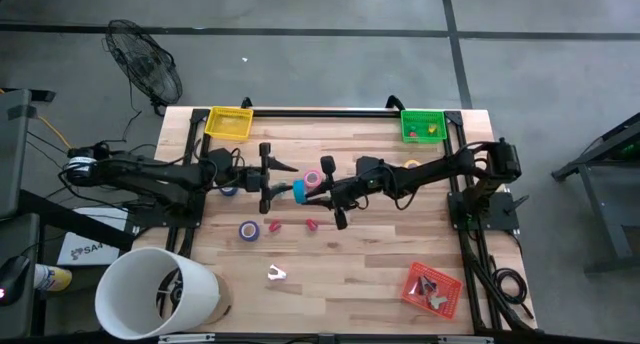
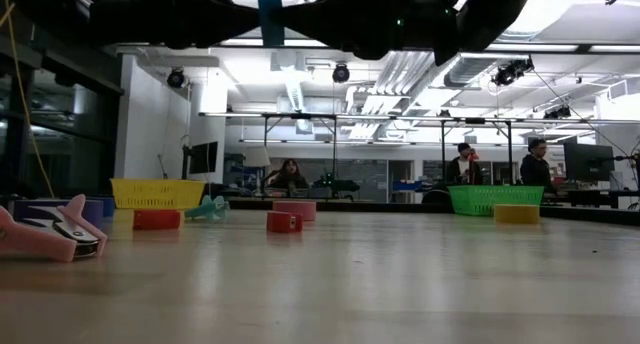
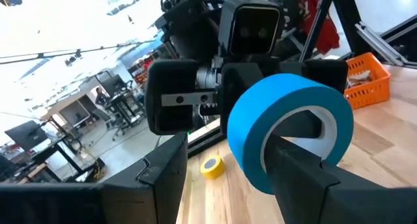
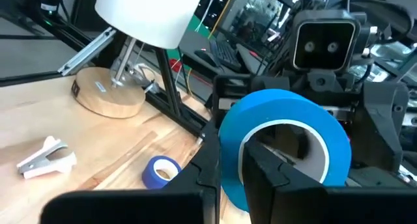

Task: Pick and place Stapler, Stapler remover, tape
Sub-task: Put the light blue tape into the yellow bin

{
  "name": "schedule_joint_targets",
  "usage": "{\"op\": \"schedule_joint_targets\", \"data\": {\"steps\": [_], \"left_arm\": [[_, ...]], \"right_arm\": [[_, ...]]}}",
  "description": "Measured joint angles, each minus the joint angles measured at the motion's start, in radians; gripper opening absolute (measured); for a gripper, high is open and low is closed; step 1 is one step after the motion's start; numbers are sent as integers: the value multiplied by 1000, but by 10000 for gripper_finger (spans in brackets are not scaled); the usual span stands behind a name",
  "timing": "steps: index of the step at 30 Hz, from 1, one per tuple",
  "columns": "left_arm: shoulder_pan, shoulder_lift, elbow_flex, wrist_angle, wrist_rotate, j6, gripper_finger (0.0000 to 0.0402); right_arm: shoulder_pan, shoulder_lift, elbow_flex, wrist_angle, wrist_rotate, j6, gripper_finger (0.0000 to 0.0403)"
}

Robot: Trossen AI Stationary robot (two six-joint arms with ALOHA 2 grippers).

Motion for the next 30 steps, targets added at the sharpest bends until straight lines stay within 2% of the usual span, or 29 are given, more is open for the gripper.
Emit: {"op": "schedule_joint_targets", "data": {"steps": [7,10,21,27,30], "left_arm": [[0,14,0,28,-15,1,192],[0,14,0,30,-19,4,177],[0,14,-1,31,-1,41,27],[1,14,-1,28,3,49,27],[1,14,-1,24,-1,56,27]], "right_arm": [[0,0,0,-14,4,0,27],[0,0,0,-11,24,0,27],[0,-1,2,-5,41,-1,27],[0,-1,2,-8,51,17,34],[1,-1,1,-8,66,68,81]]}}
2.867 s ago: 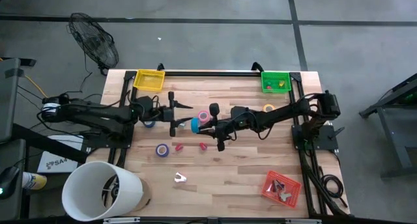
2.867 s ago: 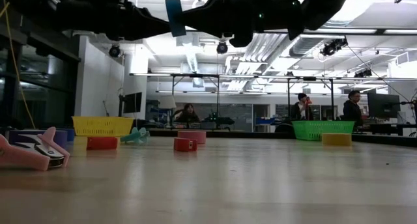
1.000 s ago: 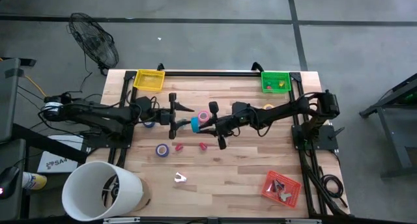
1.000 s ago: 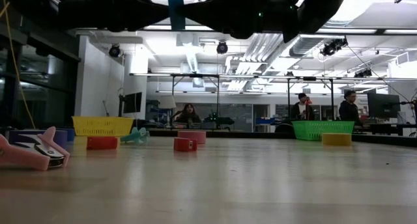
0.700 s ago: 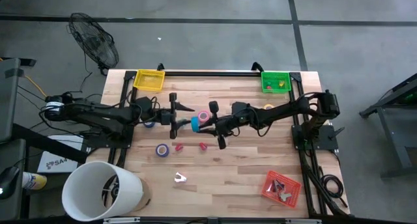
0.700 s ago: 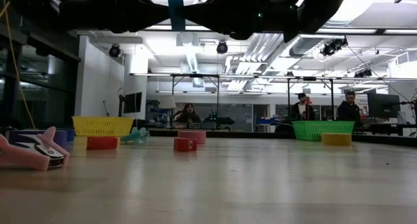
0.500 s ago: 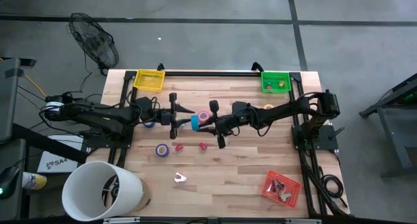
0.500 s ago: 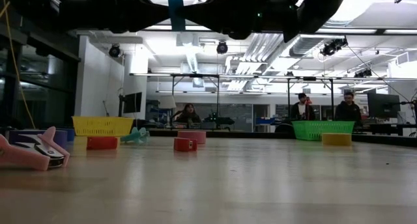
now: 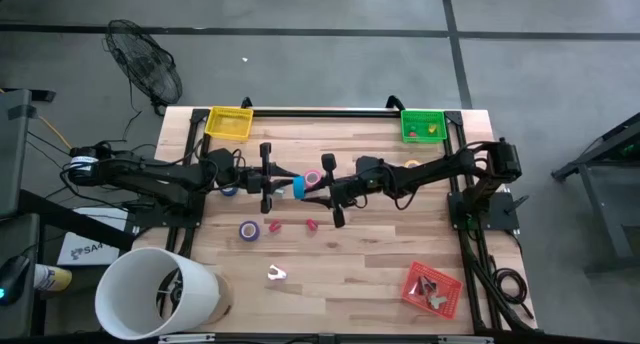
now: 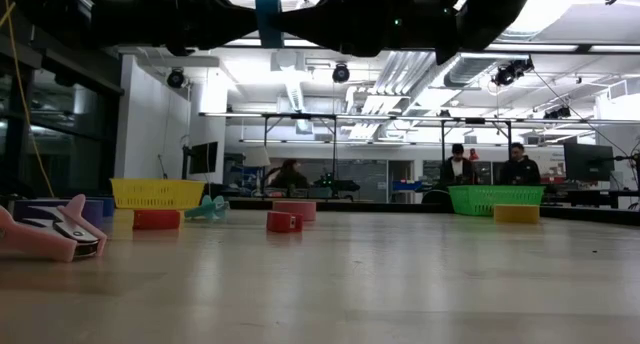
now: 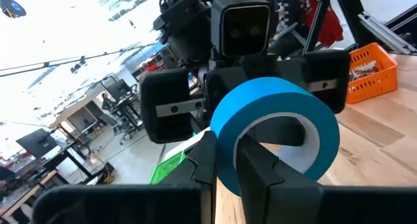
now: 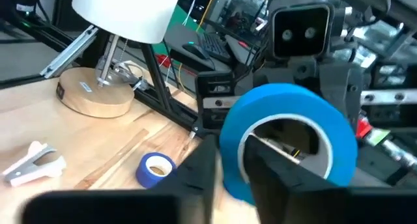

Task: Pick and place Stapler, Stapler remover, tape
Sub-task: Put the light blue tape into the yellow bin

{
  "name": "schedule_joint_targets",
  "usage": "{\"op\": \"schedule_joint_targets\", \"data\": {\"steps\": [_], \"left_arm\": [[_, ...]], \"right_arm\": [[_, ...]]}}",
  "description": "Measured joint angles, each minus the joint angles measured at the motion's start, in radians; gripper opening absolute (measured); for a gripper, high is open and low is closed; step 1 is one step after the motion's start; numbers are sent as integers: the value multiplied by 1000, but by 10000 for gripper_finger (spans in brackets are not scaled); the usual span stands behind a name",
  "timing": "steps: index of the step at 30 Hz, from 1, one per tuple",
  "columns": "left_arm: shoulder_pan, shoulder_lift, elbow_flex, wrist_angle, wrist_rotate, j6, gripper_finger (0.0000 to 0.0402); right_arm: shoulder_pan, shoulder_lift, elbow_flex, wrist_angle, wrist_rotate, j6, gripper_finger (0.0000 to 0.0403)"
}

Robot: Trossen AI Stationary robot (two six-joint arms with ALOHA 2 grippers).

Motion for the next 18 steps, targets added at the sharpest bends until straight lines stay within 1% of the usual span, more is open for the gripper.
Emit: {"op": "schedule_joint_targets", "data": {"steps": [3,5,7,9,10,12,15,18], "left_arm": [[0,0,0,0,-6,1,27],[0,0,0,-6,-29,1,27],[0,0,0,-18,-71,1,27],[0,0,0,-32,-143,2,27],[0,0,0,-38,-192,3,27],[0,0,0,-45,-321,3,27],[0,-1,0,-63,-555,14,27],[1,-1,0,-67,-774,24,27]], "right_arm": [[2,-1,0,0,56,55,137],[2,-1,0,-2,90,78,172],[6,-5,-1,-6,138,90,198],[15,-8,-1,-6,234,91,218],[20,-8,-1,-6,302,92,224],[31,-8,-1,-7,466,88,232],[42,-8,-1,-8,716,83,234],[41,-8,-1,-15,903,92,235]]}}
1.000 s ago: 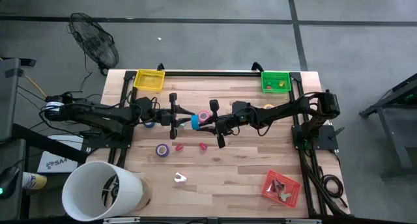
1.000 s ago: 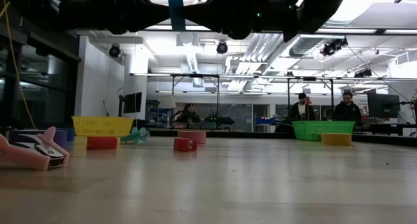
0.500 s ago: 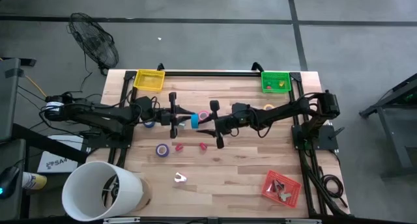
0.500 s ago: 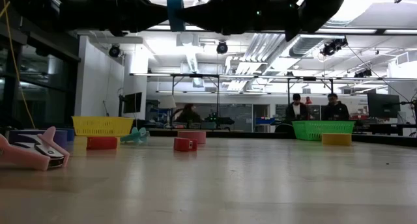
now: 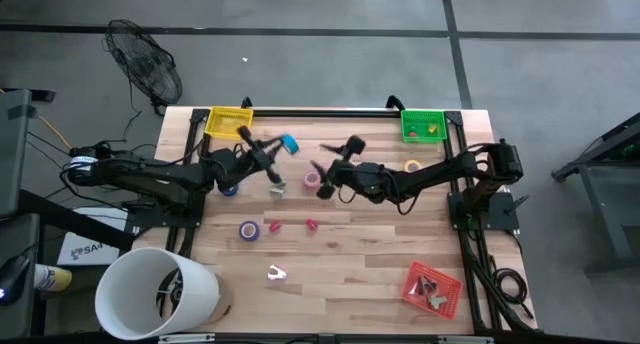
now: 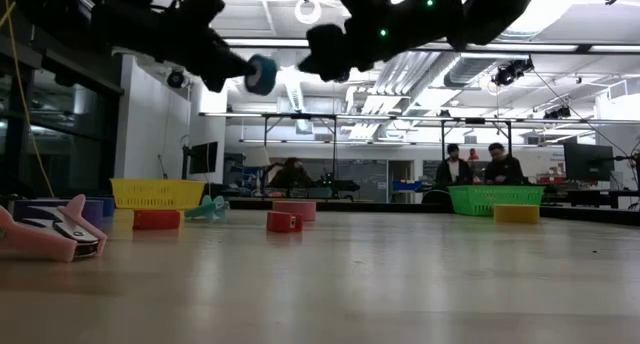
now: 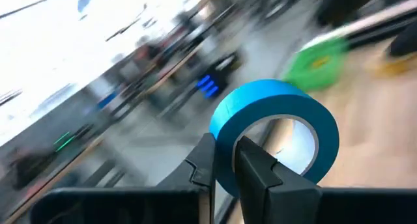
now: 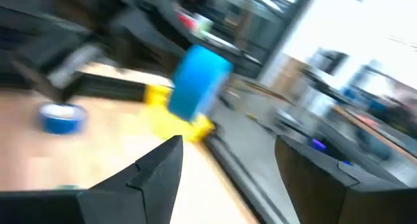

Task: Pick and place Stapler, Stapler remover, tape
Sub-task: Put the light blue tape into the yellow bin

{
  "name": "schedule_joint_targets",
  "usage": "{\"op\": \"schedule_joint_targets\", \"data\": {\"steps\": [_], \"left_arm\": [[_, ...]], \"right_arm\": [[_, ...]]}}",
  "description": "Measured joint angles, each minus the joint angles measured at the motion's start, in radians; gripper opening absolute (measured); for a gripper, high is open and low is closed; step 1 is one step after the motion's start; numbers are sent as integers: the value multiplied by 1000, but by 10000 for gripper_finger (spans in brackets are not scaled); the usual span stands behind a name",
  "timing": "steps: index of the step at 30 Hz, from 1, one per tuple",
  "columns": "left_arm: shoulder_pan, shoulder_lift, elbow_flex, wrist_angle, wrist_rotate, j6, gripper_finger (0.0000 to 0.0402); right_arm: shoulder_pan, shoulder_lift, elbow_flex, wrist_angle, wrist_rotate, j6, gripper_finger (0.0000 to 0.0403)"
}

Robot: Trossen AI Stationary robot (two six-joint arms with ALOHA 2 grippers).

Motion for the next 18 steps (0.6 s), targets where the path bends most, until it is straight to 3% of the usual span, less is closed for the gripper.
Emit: {"op": "schedule_joint_targets", "data": {"steps": [4,12,18], "left_arm": [[25,0,0,-46,-163,-13,28],[229,0,0,-227,-132,-268,28],[324,0,0,-309,-128,-343,28]], "right_arm": [[-6,-1,0,-56,111,3,235],[-40,-1,0,-191,67,105,236],[-74,-1,0,-236,-25,191,236]]}}
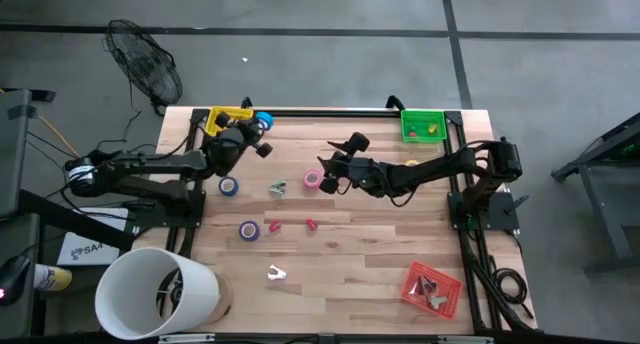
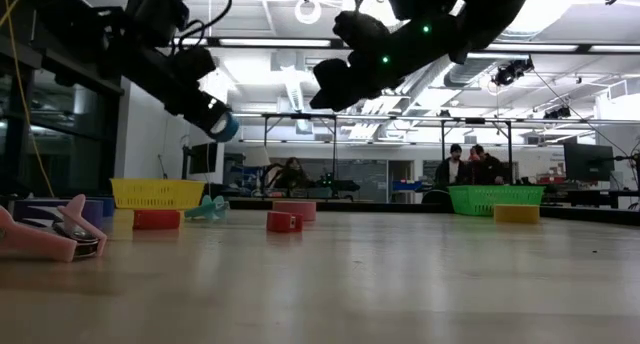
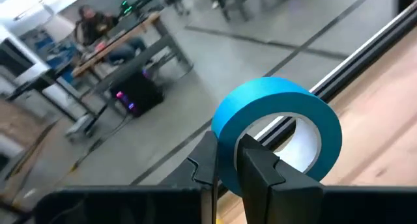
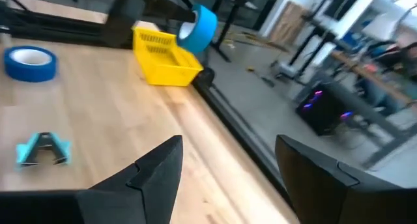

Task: Pick and place Stapler, Stapler remover, tape
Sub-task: Put the light blue tape into the yellow bin

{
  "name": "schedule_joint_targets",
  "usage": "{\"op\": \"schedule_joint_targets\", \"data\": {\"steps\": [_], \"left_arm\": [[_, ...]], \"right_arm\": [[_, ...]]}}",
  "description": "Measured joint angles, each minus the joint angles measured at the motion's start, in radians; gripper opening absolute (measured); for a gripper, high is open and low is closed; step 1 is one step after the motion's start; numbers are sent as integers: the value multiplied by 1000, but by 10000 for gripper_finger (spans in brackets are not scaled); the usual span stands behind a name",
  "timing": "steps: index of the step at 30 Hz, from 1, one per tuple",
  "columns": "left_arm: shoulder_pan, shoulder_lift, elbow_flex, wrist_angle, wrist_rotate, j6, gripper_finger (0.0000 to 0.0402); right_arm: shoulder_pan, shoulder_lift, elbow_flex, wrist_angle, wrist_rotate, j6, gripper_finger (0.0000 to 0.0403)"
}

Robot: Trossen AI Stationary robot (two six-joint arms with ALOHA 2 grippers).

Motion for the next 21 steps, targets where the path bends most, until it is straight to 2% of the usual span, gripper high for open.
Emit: {"op": "schedule_joint_targets", "data": {"steps": [8,14,21], "left_arm": [[48,0,0,-144,-135,-50,28],[49,0,0,-264,-260,-105,28],[49,4,0,-322,-374,-107,28]], "right_arm": [[-39,0,0,-106,-142,106,236],[-47,0,0,-146,-158,122,236],[-47,0,0,-147,-159,120,236]]}}
